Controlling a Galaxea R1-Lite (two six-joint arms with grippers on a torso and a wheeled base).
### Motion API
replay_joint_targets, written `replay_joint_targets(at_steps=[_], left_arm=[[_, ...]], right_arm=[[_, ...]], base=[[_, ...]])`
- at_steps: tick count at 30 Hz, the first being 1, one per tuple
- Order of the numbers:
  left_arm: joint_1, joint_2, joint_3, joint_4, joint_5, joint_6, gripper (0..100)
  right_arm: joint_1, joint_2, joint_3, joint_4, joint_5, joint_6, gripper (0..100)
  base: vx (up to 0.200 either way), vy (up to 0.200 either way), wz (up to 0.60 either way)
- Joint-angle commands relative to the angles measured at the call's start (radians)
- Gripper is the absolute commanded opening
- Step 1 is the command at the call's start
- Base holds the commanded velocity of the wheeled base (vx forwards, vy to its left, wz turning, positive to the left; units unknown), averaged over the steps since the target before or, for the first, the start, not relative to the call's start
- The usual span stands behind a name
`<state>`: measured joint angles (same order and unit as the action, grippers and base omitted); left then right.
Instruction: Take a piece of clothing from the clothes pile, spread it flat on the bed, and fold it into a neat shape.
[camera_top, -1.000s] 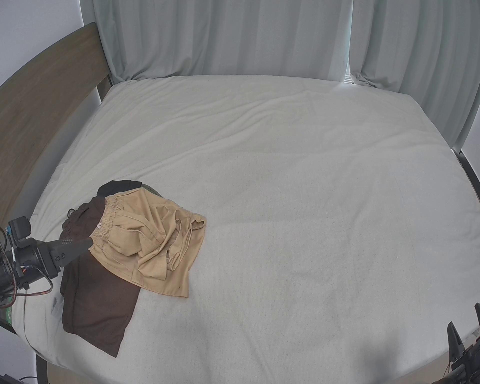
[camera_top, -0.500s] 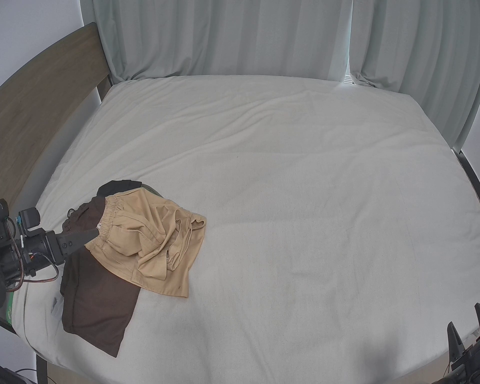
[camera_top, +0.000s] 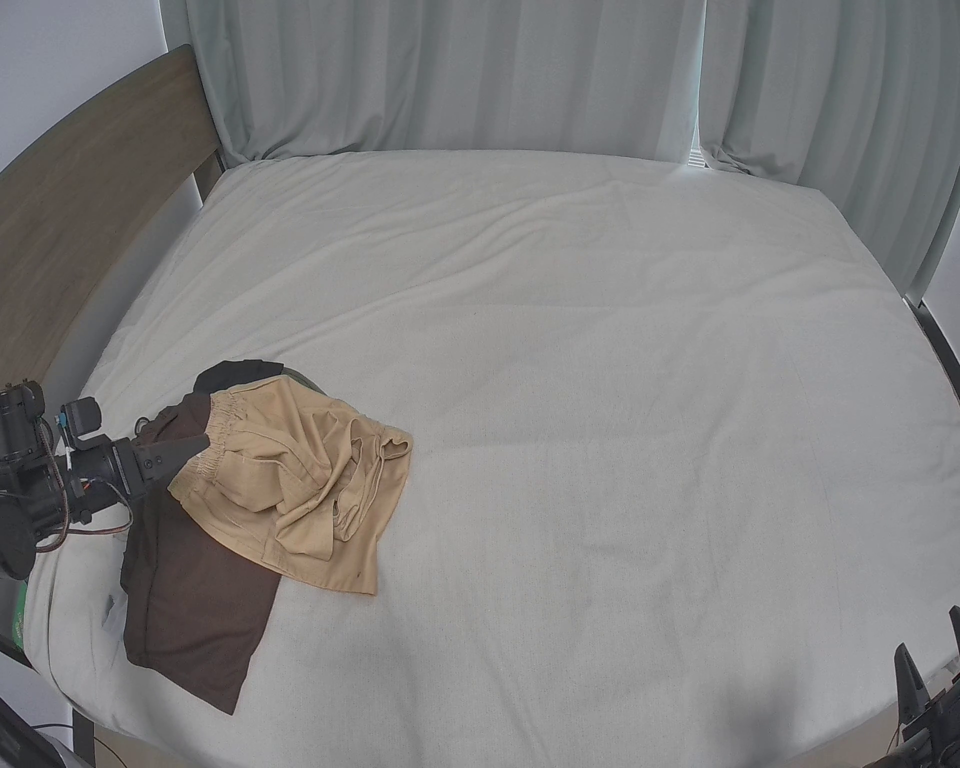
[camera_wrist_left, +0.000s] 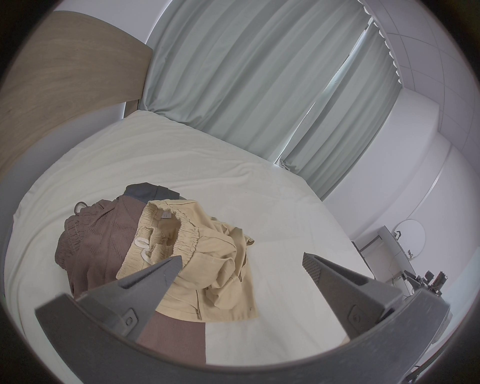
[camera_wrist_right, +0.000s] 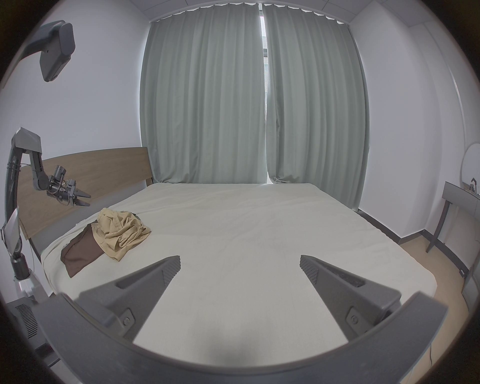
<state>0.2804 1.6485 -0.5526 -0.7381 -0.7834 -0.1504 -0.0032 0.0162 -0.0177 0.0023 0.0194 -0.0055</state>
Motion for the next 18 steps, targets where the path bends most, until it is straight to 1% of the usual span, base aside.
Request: replay_joint_targets(at_steps=[1,7,18], left_arm=[[0.005,0.08,-0.013,-0.034,-0.004,0.002,100],[-0.003,0.148,-0.033,-0.101,-0.007,0.0,100],[-0.015,0.217,-0.112,-0.106,-0.01,0.002,100]], right_arm=[[0.0,-0.01,0.018,0.001,0.001,-0.001,100],[0.0,-0.01,0.018,0.001,0.001,-0.001,100],[0.0,-0.01,0.016,-0.001,0.001,-0.001,100]], base=[[0.0,0.0,0.0],[0.0,0.0,0.0],[0.0,0.0,0.0]])
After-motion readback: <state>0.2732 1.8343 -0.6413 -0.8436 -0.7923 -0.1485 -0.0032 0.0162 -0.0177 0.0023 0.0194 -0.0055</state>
